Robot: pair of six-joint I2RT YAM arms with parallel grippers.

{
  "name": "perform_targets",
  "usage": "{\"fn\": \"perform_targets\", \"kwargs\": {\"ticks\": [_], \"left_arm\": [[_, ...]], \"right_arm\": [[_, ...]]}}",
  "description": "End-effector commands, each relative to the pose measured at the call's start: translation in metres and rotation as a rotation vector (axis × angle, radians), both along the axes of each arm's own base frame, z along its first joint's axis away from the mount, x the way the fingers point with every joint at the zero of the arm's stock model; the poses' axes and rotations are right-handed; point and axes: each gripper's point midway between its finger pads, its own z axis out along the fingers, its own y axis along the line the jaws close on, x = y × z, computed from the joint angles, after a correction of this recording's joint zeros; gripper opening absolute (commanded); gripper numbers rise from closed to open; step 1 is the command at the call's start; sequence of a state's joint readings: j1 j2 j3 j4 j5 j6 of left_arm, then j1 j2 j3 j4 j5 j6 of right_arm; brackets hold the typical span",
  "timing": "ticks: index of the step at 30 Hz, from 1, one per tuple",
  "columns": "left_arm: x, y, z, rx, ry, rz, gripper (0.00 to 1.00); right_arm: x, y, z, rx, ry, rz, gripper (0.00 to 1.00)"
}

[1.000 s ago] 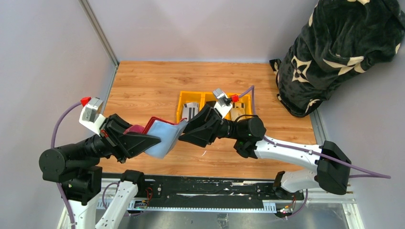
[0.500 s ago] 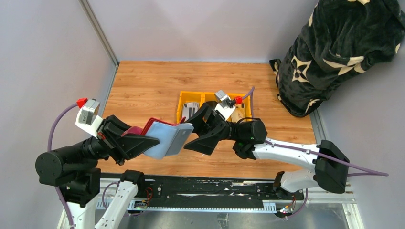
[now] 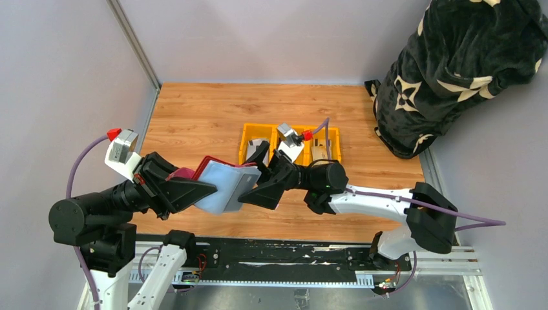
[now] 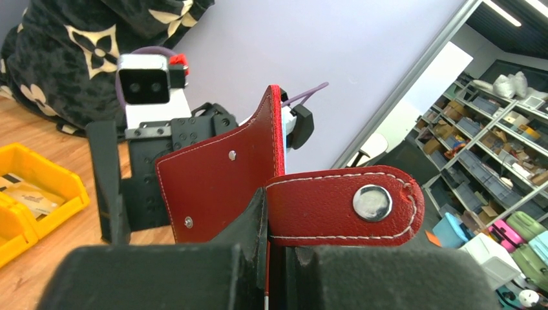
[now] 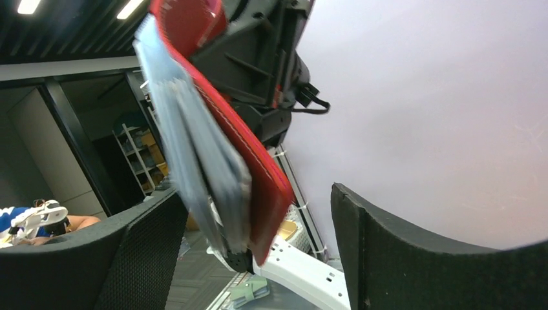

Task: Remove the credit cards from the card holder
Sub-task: Remove the credit card from the card holder.

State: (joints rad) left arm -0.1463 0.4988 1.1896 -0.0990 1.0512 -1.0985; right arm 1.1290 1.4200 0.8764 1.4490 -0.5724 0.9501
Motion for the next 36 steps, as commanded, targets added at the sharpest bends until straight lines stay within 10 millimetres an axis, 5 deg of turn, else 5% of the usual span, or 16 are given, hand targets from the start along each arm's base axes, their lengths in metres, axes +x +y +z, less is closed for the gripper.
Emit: {"fn": "perform_targets", "kwargs": {"ticks": [1,8,17,23,30,36], "left_arm": [[-0.006,0.0,0.016,-0.013,-0.045,-0.011,0.0],[-0.009,0.0,0.017,-0.01,-0.059,-0.017,0.0],[-0.002,0.0,0.009,0.0,-0.058,0.003,0.0],[0.018,0.004,0.002,0.011,-0.056,0.105,0.0],[0.027,0.008,-0.007,0.026,-0.057,0.173,0.0],[0.043,0.018,-0.038,0.101,-0.055,0.306,0.39]], "right_arm": [[0.003,0.01,-0.005,0.005,0.061,0.019,0.83],[0.001,0.009,-0.003,0.039,0.109,0.073,0.84],[-0.045,-0.038,0.034,0.163,-0.096,0.09,0.82],[-0.05,-0.049,0.029,0.151,-0.085,0.088,0.52],[-0.03,-0.033,0.023,0.031,-0.045,-0.036,0.17],[-0.005,-0.034,0.026,-0.088,-0.016,-0.217,0.0]]}}
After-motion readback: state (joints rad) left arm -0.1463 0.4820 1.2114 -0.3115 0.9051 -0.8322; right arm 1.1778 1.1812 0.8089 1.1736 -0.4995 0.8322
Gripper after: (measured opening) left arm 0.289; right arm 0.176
